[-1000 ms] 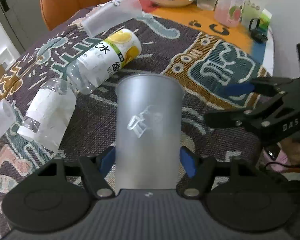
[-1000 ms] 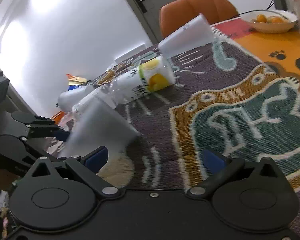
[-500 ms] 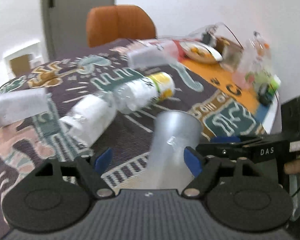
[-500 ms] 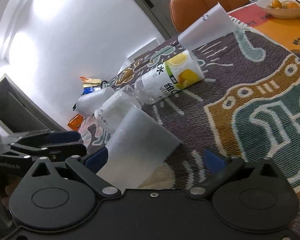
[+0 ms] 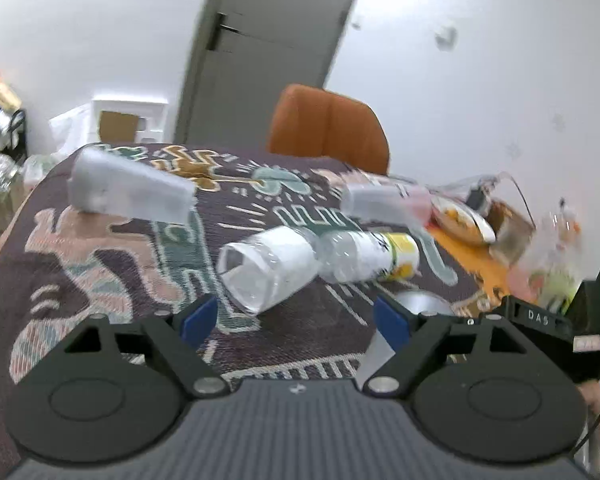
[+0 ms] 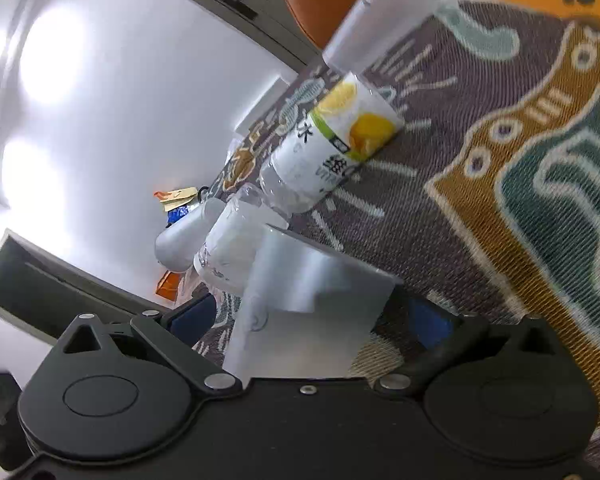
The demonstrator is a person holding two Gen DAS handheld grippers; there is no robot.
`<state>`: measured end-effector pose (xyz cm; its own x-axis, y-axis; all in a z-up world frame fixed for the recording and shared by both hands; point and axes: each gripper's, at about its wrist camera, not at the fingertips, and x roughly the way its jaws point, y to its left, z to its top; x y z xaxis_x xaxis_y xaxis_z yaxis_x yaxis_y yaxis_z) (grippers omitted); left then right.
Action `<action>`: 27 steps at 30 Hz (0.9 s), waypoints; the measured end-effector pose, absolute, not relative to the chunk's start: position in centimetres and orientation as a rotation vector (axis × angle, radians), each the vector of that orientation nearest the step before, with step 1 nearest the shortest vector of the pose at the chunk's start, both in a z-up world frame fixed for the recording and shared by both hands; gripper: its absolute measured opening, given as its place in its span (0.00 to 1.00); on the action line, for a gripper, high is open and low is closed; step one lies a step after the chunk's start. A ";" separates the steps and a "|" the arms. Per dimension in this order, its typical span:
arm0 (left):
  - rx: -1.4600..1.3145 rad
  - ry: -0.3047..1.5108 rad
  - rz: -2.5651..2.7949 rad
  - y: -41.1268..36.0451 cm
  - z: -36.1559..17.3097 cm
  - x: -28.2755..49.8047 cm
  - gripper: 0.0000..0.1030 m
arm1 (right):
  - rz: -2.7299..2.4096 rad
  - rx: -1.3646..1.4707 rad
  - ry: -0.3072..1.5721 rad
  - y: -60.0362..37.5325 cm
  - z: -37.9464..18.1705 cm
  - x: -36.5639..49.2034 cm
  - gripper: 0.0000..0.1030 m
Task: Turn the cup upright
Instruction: 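Grasp the frosted cup with the right gripper while the left gripper releases it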
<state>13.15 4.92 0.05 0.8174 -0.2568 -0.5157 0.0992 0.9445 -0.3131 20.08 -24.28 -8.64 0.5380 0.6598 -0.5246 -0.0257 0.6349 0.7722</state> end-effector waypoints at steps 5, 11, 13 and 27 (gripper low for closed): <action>-0.354 0.555 -0.123 6.9 -1.4 12.3 0.82 | 0.426 0.811 0.949 -23.6 -9.0 20.8 1.00; -0.403 0.566 -0.080 7.9 -3.4 11.4 0.82 | 0.401 0.798 0.967 -23.0 -9.0 21.6 1.00; -0.414 0.574 -0.079 8.0 -3.9 11.1 0.82 | 0.395 0.797 0.978 -22.9 -9.0 21.9 1.00; -0.472 0.577 -0.037 9.1 -5.0 9.6 0.83 | 0.423 0.759 0.925 -22.7 -7.8 21.5 0.72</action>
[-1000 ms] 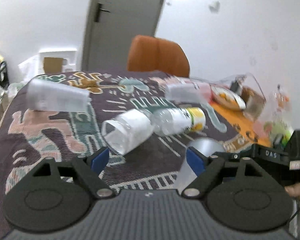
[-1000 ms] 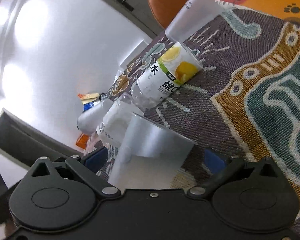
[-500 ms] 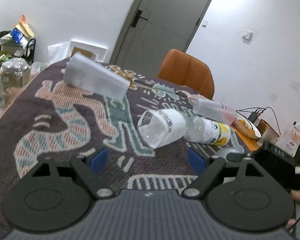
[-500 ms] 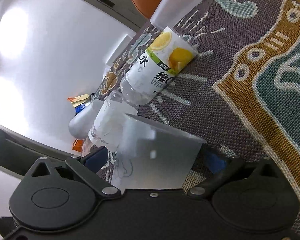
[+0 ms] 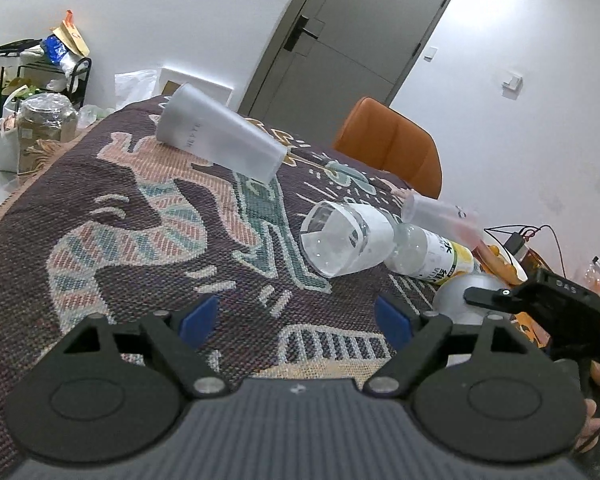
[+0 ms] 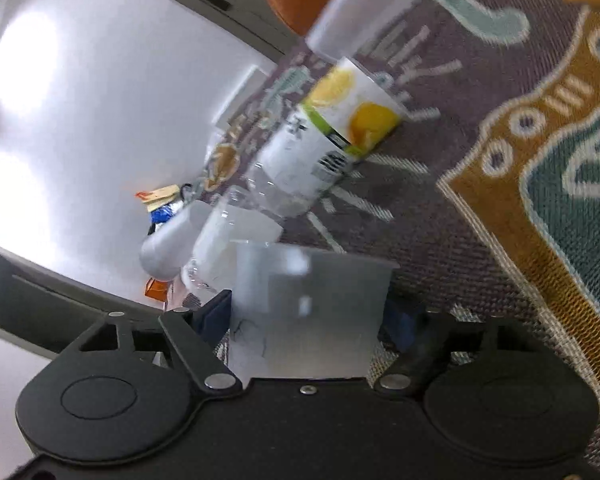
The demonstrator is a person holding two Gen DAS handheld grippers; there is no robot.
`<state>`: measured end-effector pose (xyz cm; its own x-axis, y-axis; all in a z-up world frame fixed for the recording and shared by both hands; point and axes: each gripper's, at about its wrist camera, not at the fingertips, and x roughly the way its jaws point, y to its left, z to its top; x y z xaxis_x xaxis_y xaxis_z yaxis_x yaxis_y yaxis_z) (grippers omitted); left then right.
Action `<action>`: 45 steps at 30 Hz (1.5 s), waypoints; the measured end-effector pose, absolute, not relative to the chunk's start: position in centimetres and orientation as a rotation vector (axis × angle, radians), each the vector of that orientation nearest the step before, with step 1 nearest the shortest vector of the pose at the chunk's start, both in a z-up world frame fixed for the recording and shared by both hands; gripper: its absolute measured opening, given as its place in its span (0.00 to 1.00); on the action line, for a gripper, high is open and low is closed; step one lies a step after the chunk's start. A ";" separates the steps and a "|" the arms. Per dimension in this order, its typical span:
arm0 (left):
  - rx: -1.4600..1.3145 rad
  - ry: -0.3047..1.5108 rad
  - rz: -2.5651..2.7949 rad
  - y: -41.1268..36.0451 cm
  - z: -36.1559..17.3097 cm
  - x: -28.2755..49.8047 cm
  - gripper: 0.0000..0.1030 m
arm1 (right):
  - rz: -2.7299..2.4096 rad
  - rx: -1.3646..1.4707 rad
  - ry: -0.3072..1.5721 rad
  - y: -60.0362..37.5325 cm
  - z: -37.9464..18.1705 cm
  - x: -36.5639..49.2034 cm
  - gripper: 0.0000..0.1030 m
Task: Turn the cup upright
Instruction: 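Grasp the frosted cup with the right gripper while the left gripper releases it, then rotate the frosted cup upright with the right gripper and lower it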
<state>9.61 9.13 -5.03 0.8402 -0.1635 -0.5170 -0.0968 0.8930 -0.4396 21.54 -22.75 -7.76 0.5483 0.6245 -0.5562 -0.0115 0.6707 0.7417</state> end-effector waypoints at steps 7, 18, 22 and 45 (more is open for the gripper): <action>-0.466 0.559 -0.034 8.7 -4.3 9.0 0.83 | 0.460 0.618 0.744 -22.7 -4.3 19.6 0.71; -0.477 0.535 -0.025 8.4 -3.9 7.8 0.83 | 0.412 0.229 0.401 -20.2 0.6 15.4 0.71; -0.490 0.526 -0.011 8.9 -4.0 7.1 0.83 | 0.405 0.105 0.336 -18.7 1.1 14.8 0.71; -0.531 0.518 0.064 10.8 -4.2 4.7 0.83 | 0.503 -0.027 0.398 -15.9 1.1 13.0 0.95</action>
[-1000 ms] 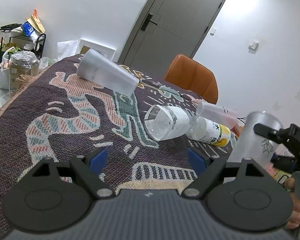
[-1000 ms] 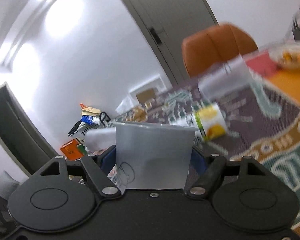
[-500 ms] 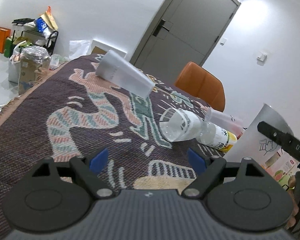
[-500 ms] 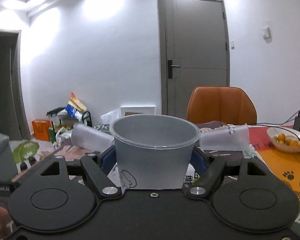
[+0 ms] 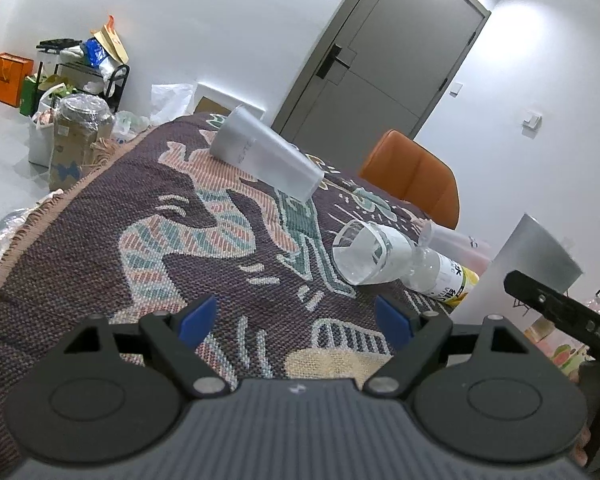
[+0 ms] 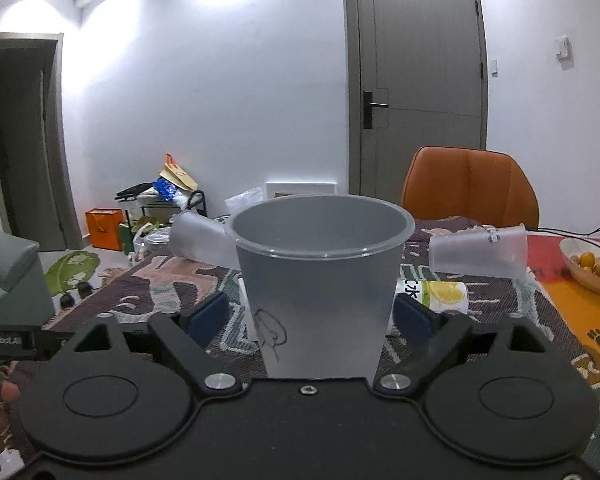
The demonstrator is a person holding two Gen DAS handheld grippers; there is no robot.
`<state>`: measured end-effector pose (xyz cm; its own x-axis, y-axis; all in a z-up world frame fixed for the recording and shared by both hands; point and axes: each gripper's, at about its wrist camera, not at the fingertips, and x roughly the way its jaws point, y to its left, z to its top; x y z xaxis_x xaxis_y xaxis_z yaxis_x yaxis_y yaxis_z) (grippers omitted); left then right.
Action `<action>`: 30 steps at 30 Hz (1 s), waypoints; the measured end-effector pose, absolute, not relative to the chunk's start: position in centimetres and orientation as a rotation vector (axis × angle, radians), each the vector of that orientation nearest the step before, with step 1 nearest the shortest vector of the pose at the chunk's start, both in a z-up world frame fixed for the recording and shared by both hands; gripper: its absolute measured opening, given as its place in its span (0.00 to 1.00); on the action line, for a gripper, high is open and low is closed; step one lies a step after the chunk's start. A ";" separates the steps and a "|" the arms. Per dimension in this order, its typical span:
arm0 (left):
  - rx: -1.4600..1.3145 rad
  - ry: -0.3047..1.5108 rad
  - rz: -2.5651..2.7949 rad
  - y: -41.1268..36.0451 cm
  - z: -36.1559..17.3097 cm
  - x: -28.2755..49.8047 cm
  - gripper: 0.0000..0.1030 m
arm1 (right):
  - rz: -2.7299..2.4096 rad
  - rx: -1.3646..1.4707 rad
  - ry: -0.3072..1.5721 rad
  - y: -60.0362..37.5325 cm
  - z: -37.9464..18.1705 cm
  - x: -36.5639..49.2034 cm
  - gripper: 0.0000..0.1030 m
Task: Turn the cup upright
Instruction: 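Rotate the frosted cup upright with the right gripper and lower it, then set the cup on the blanket and open the right gripper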
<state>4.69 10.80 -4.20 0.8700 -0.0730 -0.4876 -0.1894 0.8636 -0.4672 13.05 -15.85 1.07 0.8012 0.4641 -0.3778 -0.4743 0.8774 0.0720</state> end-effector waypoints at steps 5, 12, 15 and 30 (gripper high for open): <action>-0.485 0.494 0.055 9.2 -2.9 4.3 0.83 | 0.524 -0.016 0.405 -17.4 1.6 12.2 1.00; -0.406 0.460 0.035 6.2 -1.2 2.9 0.92 | 0.509 0.052 0.430 -21.0 2.0 11.3 1.00; -0.365 0.452 0.037 5.0 -0.6 2.2 0.93 | 0.497 0.073 0.442 -22.4 1.9 10.8 1.00; -0.195 0.453 0.020 0.5 1.8 -0.5 1.00 | 0.512 0.067 0.440 -26.4 2.8 7.8 1.00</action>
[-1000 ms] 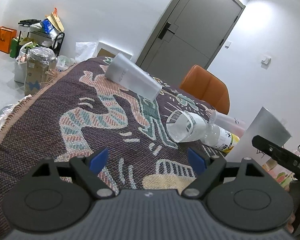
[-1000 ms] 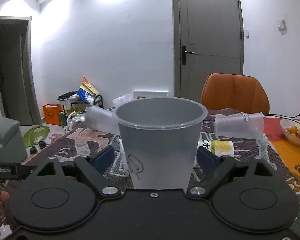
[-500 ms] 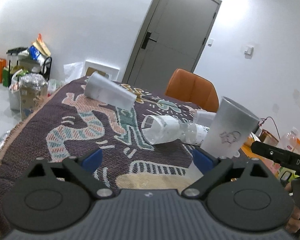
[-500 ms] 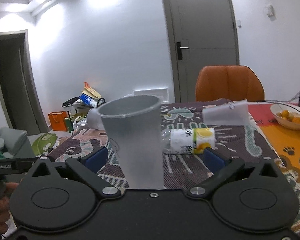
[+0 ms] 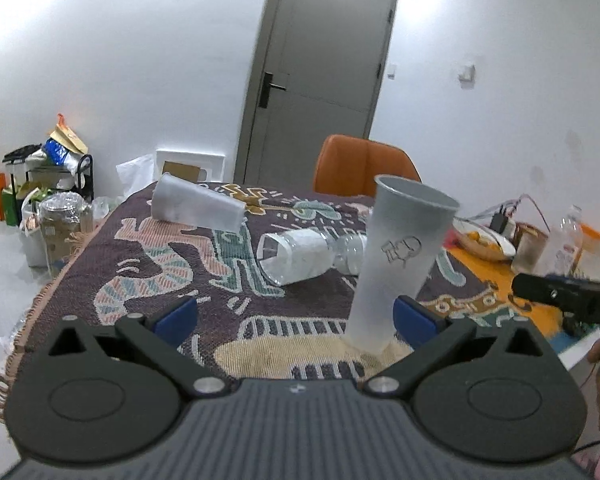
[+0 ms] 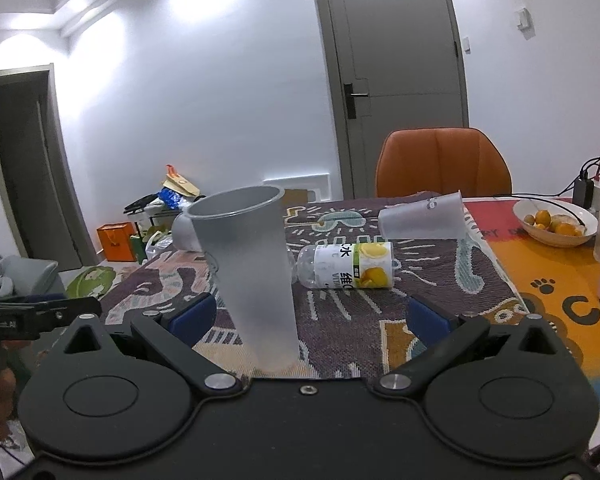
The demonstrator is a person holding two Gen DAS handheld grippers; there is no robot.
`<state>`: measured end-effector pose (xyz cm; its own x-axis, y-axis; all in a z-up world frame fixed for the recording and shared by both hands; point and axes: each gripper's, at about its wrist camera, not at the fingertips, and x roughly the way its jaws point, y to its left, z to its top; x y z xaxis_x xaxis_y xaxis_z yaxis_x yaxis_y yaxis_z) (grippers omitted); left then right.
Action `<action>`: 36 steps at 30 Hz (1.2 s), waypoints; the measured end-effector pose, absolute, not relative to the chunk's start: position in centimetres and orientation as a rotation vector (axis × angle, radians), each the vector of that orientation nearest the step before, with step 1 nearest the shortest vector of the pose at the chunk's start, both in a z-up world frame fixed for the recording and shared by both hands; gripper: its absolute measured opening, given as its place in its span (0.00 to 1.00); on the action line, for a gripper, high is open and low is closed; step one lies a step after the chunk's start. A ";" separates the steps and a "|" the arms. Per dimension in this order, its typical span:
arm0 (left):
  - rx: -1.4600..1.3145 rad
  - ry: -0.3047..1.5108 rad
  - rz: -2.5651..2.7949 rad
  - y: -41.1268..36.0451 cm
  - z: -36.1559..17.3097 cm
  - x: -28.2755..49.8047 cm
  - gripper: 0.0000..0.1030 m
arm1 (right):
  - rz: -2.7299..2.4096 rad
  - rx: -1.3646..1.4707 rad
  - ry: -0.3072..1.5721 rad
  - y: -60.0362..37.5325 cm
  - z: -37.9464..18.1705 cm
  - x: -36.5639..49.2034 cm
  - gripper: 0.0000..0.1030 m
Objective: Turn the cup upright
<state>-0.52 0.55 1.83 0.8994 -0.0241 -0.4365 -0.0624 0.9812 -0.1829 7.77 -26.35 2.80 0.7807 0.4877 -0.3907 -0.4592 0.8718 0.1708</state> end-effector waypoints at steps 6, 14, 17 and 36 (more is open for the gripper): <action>-0.134 0.486 0.011 -0.5 1.8 -1.5 1.00 | 0.529 0.043 0.449 -26.7 2.2 6.4 1.00; -0.099 0.515 0.020 -1.0 1.1 -2.3 1.00 | 0.548 0.050 0.455 -27.1 1.7 5.5 1.00; -0.086 0.519 0.023 -1.1 1.1 -2.4 1.00 | 0.550 0.050 0.453 -27.0 1.7 5.4 1.00; -0.068 0.543 0.037 -1.0 0.7 -2.4 1.00 | 0.549 0.047 0.467 -26.9 1.4 5.4 1.00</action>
<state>-2.36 -1.01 0.72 0.8554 0.0168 -0.5177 -0.0529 0.9971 -0.0549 5.43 -26.89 1.41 0.7512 0.5128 -0.4156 -0.4919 0.8548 0.1656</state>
